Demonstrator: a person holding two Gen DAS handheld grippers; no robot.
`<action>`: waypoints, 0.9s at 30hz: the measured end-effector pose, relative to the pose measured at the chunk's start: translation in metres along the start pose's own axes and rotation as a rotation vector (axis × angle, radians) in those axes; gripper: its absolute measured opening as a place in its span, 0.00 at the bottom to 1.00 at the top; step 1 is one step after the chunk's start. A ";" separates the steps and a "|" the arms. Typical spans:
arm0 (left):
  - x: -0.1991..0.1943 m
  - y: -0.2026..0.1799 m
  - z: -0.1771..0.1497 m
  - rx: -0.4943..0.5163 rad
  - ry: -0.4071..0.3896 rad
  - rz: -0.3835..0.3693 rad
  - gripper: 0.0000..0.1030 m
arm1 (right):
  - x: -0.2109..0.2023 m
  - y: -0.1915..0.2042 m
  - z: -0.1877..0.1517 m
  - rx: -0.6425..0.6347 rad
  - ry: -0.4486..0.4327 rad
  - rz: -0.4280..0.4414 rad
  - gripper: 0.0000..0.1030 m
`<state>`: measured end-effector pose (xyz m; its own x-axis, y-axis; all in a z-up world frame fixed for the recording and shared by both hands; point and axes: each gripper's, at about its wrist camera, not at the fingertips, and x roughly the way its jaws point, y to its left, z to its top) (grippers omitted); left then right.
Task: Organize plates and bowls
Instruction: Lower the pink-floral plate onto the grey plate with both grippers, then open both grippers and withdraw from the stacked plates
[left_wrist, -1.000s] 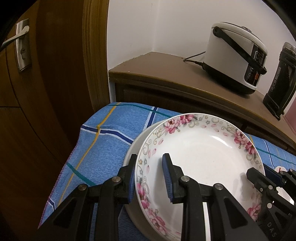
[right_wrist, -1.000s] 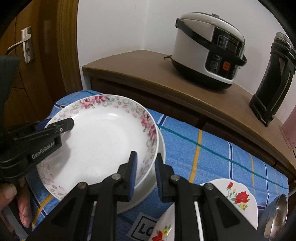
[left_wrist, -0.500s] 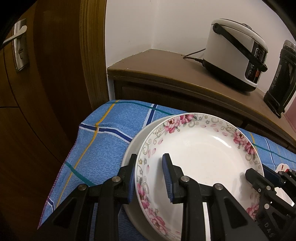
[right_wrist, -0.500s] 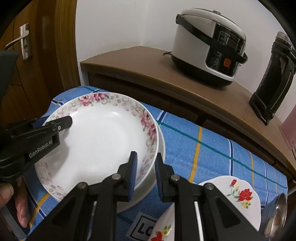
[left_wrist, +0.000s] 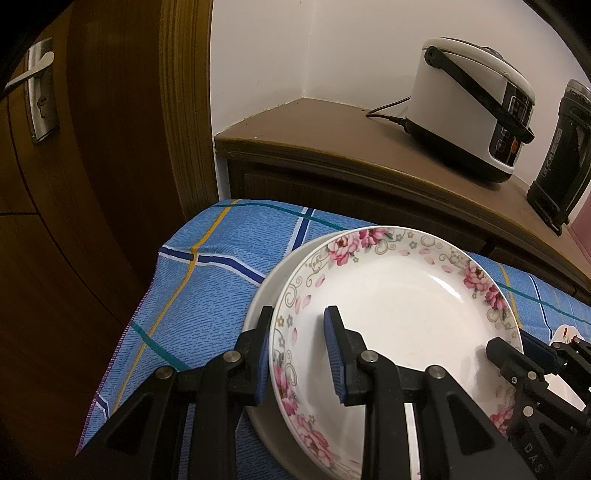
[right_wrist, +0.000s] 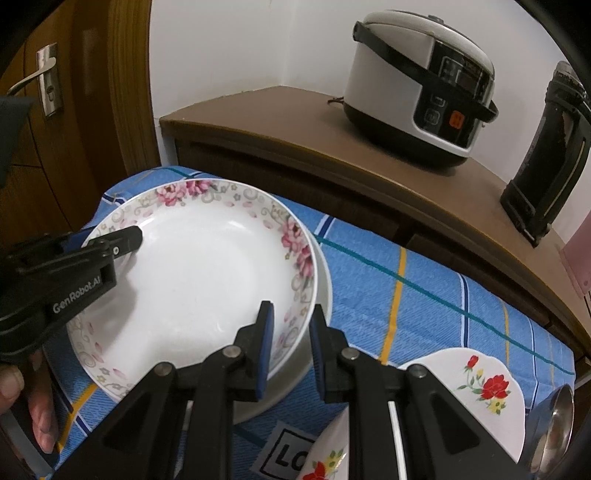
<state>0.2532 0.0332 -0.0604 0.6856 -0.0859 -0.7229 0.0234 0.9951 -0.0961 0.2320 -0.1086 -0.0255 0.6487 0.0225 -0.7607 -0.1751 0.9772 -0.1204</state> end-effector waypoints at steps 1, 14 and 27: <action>0.000 0.000 0.000 -0.001 0.000 0.000 0.29 | 0.000 0.000 0.000 -0.003 0.001 0.000 0.19; -0.002 -0.007 -0.001 0.043 0.005 0.012 0.36 | 0.001 0.004 0.002 -0.033 0.019 -0.026 0.23; -0.001 -0.011 0.000 0.051 0.014 0.028 0.50 | 0.002 0.003 0.004 -0.024 0.023 -0.004 0.26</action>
<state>0.2524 0.0220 -0.0588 0.6761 -0.0588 -0.7345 0.0422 0.9983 -0.0410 0.2357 -0.1046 -0.0243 0.6324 0.0135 -0.7745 -0.1904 0.9719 -0.1386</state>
